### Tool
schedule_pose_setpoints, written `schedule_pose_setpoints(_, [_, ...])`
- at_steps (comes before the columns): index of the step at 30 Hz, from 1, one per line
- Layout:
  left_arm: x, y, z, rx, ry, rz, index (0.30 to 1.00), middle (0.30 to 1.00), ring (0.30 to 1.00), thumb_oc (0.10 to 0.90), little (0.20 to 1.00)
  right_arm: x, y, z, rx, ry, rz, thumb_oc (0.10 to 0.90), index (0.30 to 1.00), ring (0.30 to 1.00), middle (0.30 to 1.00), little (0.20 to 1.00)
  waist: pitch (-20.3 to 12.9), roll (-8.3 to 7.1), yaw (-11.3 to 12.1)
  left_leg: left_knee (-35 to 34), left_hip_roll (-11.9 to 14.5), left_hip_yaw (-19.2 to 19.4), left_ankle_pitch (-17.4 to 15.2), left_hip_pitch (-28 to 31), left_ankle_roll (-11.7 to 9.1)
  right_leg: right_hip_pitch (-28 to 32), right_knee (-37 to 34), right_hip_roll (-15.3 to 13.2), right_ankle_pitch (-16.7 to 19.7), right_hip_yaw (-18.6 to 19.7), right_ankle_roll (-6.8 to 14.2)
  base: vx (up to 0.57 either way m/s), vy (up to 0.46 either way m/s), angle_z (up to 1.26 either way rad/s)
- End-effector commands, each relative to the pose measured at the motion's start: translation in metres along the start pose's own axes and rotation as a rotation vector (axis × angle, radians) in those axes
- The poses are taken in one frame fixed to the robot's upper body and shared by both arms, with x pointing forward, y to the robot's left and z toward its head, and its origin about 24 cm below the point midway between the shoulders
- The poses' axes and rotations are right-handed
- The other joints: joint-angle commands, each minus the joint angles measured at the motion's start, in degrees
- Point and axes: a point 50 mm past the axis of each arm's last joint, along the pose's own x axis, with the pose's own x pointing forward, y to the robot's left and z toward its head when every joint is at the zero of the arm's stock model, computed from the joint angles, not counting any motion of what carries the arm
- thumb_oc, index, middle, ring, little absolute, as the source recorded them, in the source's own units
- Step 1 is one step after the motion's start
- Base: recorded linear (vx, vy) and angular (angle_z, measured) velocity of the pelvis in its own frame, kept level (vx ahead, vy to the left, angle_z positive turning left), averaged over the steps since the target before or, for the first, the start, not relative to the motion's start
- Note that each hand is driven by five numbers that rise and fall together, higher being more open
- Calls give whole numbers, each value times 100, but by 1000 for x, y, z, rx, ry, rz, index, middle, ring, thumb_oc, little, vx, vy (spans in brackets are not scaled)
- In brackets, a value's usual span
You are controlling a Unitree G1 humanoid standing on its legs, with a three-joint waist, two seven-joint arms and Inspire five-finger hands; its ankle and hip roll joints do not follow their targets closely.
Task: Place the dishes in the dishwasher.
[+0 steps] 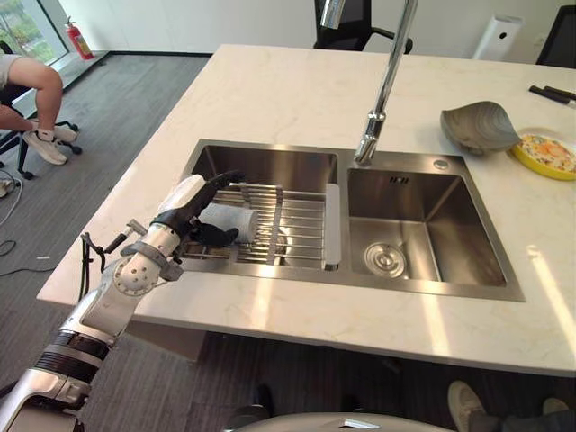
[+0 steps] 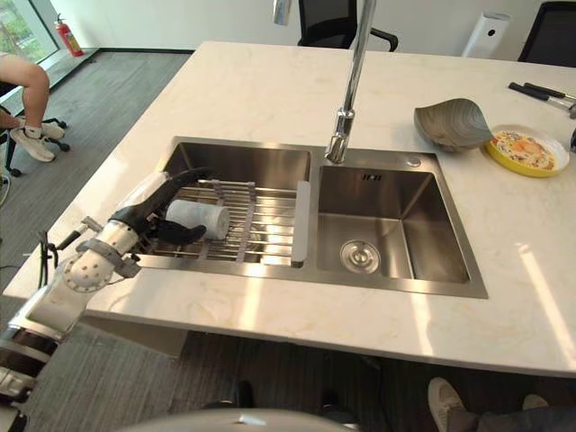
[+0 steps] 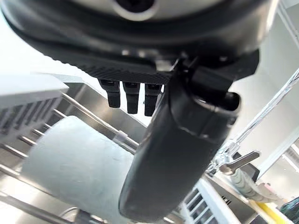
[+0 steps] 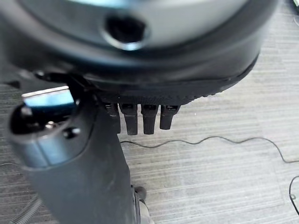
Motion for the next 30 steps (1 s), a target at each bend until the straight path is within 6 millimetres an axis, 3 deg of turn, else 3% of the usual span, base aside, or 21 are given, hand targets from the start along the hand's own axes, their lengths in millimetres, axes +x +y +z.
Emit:
schedule_pose_setpoints(1, [25,65,44,196,-198,186,900,900,900,800,900,-4,-15,-9,-18,42,-27,800,900,900,900,900,-136,75,55,57,-14,-241,-204,-165,-241,129,111,-174,-286,-278,441,41,-11,7])
schedule_pose_setpoints(7, [30,72,43,359,-176,142,900,900,900,800,900,-5,-19,-11,-32,55,-36,800,900,900,900,900,-155,107,7,57,-38,-256,-234,-188,-239,107,111,-170,-301,-272,451,8,-1,2])
schedule_pose_setpoints(8, [27,63,42,355,-182,92,900,900,900,800,900,-4,-21,7,-22,-10,-48,800,900,900,900,900,-202,94,67,57,-44,-280,-247,-181,-240,125,111,-176,-303,-284,444,55,14,8])
schedule_pose_setpoints(9, [23,58,36,379,-152,108,900,900,900,800,900,-1,-9,10,-51,-31,-27,800,900,900,900,900,-264,108,87,57,-58,-288,-267,-182,-226,139,111,-193,-311,-297,440,52,13,7])
schedule_pose_setpoints(10, [22,58,36,380,-151,108,900,900,900,800,900,-1,-9,10,-52,-30,-27,800,900,900,900,900,-275,105,82,57,-60,-289,-268,-187,-225,136,111,-195,-312,-299,441,45,14,7])
schedule_pose_setpoints(12, [35,51,41,446,-155,86,900,900,900,800,900,4,15,11,-32,-39,12,800,900,900,900,900,-310,149,24,57,-69,-279,-303,-186,-194,126,111,-210,-310,-275,445,0,0,0])
schedule_pose_setpoints(17, [44,49,44,534,-167,72,900,900,900,800,900,4,16,9,-32,-37,2,800,900,900,900,900,-291,159,-13,57,-75,-237,-346,-183,-173,84,111,-231,-303,-219,463,3,8,0])
schedule_pose_setpoints(23, [50,46,30,619,-106,76,900,900,900,800,900,2,8,-2,-14,-19,-30,800,900,900,900,900,-281,166,-116,57,-78,-126,-408,-145,-157,47,111,-266,-270,-141,496,1,23,-6])
schedule_pose_setpoints(30, [55,34,4,728,13,49,900,900,900,800,900,5,25,8,-89,-44,2,800,900,900,900,900,-239,167,-193,57,-64,-10,-470,-74,-127,-7,111,-276,-246,6,504,1,21,-13])
